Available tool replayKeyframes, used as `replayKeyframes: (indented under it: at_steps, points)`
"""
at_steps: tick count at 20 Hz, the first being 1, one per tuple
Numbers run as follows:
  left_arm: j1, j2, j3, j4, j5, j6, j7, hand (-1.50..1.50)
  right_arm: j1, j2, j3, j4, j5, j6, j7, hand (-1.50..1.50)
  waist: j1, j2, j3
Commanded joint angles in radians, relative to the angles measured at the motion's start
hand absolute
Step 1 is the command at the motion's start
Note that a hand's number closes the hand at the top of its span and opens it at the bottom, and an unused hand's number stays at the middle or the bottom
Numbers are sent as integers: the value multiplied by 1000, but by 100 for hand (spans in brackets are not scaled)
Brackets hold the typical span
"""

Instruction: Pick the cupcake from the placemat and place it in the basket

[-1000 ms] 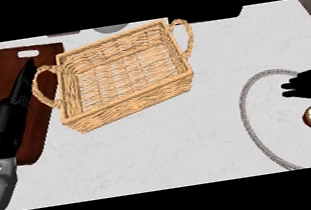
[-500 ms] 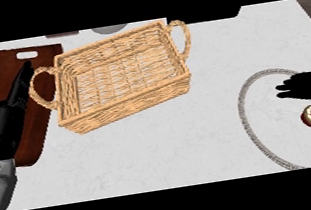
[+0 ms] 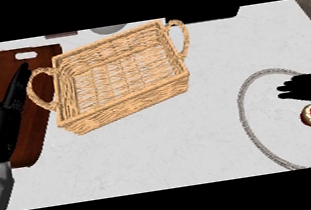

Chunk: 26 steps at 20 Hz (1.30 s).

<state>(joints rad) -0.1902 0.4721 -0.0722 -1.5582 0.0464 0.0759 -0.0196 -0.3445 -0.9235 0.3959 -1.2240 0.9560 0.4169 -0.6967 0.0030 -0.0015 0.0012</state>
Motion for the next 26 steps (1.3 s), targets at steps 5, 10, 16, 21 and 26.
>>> replayKeyframes:
  at_steps: [5, 10, 16, 21, 26]
  points:
    - [51, -45, 15, -33, -52, -23, -15, 0, 20, 103, -29, 101, 73, -27, -42, -150, 2, 1, -1]
    - [-28, -72, 40, 2, -55, -51, 34, 0, -8, 103, -46, 195, 144, -59, -101, -150, 2, 3, -1]
    - [30, -91, 60, -22, -70, -90, 13, 0, -67, 163, -79, 253, 197, -42, -85, -150, 6, 3, -1]
    - [-17, -108, 83, -3, -107, -82, 32, 0, -42, 200, -83, 325, 251, -106, -109, -150, 3, 3, -1]
    - [33, -124, 89, -26, -107, -103, 10, 0, -55, 246, -90, 332, 249, -84, -115, 150, 7, 2, -1]
